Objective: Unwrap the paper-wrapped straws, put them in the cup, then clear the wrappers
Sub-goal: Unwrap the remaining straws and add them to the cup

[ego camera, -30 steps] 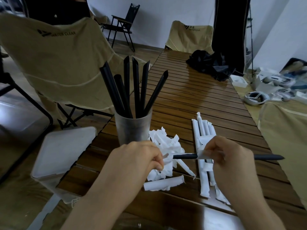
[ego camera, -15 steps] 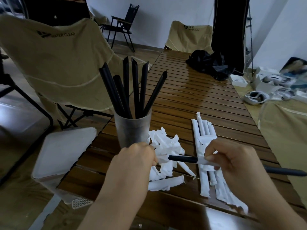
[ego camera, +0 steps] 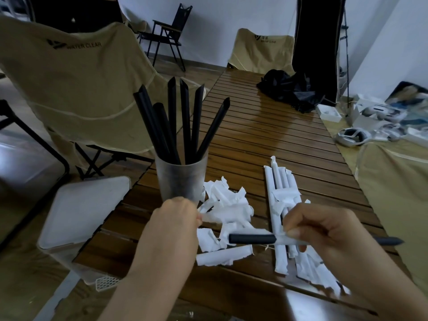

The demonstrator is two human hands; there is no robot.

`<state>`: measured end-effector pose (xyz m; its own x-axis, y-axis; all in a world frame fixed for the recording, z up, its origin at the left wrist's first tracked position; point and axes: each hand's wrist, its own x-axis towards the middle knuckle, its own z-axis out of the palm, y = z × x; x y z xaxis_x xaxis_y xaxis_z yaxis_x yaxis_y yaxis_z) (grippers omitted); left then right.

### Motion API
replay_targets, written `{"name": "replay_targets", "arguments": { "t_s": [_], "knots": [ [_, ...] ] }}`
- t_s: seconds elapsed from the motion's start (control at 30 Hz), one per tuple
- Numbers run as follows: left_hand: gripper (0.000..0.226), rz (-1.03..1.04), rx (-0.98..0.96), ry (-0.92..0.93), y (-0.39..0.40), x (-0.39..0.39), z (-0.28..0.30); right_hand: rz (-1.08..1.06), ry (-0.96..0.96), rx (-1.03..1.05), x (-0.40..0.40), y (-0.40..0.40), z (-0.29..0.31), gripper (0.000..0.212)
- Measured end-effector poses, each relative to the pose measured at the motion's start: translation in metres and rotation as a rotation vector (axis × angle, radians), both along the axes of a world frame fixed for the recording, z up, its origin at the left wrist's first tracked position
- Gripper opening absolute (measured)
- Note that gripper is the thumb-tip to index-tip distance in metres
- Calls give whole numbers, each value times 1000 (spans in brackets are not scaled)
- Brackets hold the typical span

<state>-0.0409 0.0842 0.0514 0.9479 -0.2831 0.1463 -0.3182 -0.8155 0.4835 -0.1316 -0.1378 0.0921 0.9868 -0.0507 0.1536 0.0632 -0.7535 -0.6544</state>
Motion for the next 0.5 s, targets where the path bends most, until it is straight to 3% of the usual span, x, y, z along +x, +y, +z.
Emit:
{"name": "replay_targets", "arguments": {
  "t_s": [0.1, 0.17, 0.23, 0.37, 0.5],
  "knots": [
    [12, 48, 55, -24, 1, 5, -3, 29, 15, 62, -2, -2, 3, 38],
    [12, 26, -12, -20, 1, 4, 0, -14, -7, 10, -1, -6, 0, 37],
    [14, -44, -57, -7, -2, -1, 5, -74, -31, -81, 0, -8, -5, 38],
    [43, -219, 88, 95, -9, -6, 7, -64, -85, -210, 4, -6, -13, 38],
    [41, -421, -67, 199, -11, -12, 16, 0, -135, -265, 8, -1, -18, 37]
  ]
}}
